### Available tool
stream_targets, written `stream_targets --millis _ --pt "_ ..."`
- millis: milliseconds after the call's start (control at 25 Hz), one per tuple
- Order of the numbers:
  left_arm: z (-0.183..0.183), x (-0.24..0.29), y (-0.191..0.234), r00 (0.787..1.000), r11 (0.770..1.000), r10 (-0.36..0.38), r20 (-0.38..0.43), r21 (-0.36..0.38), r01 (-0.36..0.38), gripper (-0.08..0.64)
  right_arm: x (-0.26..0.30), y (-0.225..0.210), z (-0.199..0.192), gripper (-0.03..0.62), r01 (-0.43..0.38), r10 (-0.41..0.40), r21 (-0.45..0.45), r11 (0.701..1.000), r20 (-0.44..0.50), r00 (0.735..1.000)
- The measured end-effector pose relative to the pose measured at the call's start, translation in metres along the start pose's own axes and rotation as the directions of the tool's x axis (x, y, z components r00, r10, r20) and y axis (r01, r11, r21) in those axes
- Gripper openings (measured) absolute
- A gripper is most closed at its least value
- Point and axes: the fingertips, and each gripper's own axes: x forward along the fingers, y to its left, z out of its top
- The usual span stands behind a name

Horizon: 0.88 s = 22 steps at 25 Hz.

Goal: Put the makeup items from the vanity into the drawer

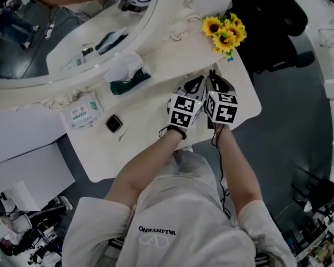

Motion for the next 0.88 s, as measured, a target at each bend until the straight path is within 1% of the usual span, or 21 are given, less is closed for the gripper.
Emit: stream_targets --millis 160,360,600,760,880 --pt "0.003 0.005 0.007 1.0 1.0 0.015 0.001 -0.009 -0.015 0.003 0.006 -0.001 0.0 0.106 -0.002 0.002 0.004 1.0 -0.007 1.0" --pt "0.007 0.009 0.013 1.0 1.0 0.023 -0.001 0.002 -0.023 0.002 0.008 -0.003 0.001 0.106 0.001 -0.001 0.001 1.0 -0.008 1.0" --pt "0.003 0.011 0.017 0.999 0.999 0.031 -0.008 -0.011 -0.032 0.002 0.013 -0.008 0.001 0.107 -0.002 0.002 0.01 1.0 -0.013 1.0" --pt "-0.001 0.01 0.017 0.999 0.999 0.032 -0.012 -0.019 -0.032 0.002 0.016 -0.007 0.0 0.109 -0.015 0.016 0.029 0.999 -0.014 1.0" --pt "-0.001 0.01 0.017 0.999 0.999 0.032 -0.013 -0.024 -0.032 0.003 0.019 -0.004 -0.001 0.112 -0.026 0.026 0.023 0.999 -0.025 0.999"
